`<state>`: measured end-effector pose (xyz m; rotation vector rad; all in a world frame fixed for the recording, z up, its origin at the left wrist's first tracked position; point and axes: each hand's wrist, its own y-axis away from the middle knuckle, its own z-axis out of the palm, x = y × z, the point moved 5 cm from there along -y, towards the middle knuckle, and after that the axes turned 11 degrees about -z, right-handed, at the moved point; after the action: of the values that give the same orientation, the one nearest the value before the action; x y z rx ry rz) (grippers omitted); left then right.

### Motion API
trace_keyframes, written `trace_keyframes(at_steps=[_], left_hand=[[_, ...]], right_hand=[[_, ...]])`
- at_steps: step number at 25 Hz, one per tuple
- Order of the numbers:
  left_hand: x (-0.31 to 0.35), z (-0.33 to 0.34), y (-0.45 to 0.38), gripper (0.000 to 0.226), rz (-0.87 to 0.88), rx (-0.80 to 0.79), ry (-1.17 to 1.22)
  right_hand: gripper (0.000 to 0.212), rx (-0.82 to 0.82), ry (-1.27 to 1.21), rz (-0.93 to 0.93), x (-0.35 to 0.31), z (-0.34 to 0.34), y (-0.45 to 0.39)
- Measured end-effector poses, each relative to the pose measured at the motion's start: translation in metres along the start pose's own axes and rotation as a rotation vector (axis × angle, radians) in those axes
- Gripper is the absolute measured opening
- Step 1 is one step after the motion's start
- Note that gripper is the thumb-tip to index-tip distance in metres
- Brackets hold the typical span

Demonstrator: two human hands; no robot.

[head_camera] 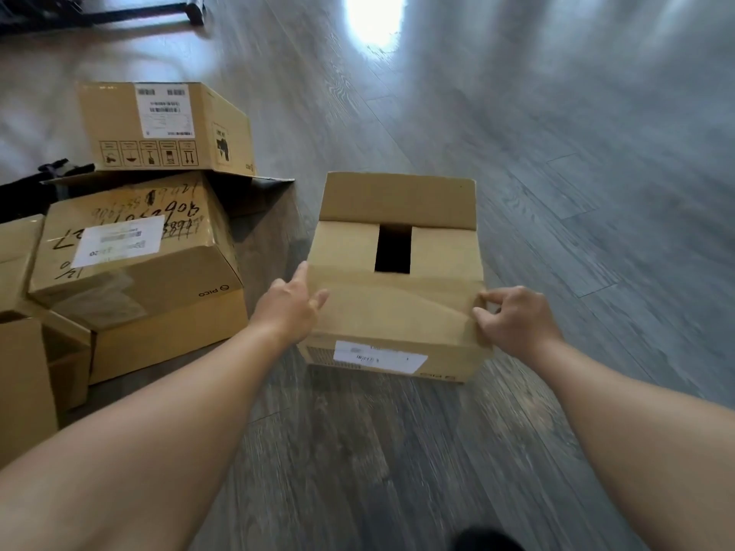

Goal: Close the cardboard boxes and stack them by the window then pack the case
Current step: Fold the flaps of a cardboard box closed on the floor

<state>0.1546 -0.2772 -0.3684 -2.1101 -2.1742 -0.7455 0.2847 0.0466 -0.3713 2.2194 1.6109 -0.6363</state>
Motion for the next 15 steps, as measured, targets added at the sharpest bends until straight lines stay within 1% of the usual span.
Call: trace_keyframes(at_steps=[1,2,3,4,6,8,9,10,11,13,15], left_hand=[[-0.006,0.001,0.003,0.067,-0.003,-0.020,-0.062],[-0.012,0.002,0.007,0.069,0.002,-0.047,-0.109],[-0.018,0.004,0.011,0.071,0.014,-0.072,-0.137],[-0.022,0.005,0.014,0.074,0.032,-0.090,-0.156],[-0.028,0.005,0.020,0.079,0.073,-0.095,-0.196],[-0.029,0.004,0.023,0.079,0.090,-0.083,-0.216],[-0.029,0.005,0.024,0.078,0.092,-0.078,-0.209],[-0.029,0.007,0.024,0.077,0.094,-0.075,-0.188],[-0.028,0.008,0.023,0.076,0.095,-0.072,-0.159],[-0.029,0.010,0.022,0.076,0.097,-0.074,-0.119],[-0.032,0.011,0.019,0.077,0.096,-0.087,-0.104]], right_hand=[[0.014,0.017,-0.024,-0.012,-0.001,0.001,0.006],[0.020,0.050,-0.042,-0.010,-0.002,0.002,0.009],[0.034,0.076,-0.052,0.016,-0.001,0.004,0.010],[0.040,0.101,-0.048,0.062,0.001,0.006,0.011],[0.036,0.140,-0.017,0.113,-0.005,0.006,0.009],[0.016,0.116,0.015,0.100,-0.016,0.003,-0.004],[0.017,0.083,0.029,0.079,-0.021,0.002,-0.014],[0.026,0.039,0.034,0.068,-0.024,0.001,-0.028],[0.029,-0.001,0.025,0.078,-0.025,-0.001,-0.042],[0.025,-0.043,-0.043,0.148,-0.026,-0.001,-0.068],[0.019,-0.036,-0.144,0.229,-0.025,0.005,-0.090]])
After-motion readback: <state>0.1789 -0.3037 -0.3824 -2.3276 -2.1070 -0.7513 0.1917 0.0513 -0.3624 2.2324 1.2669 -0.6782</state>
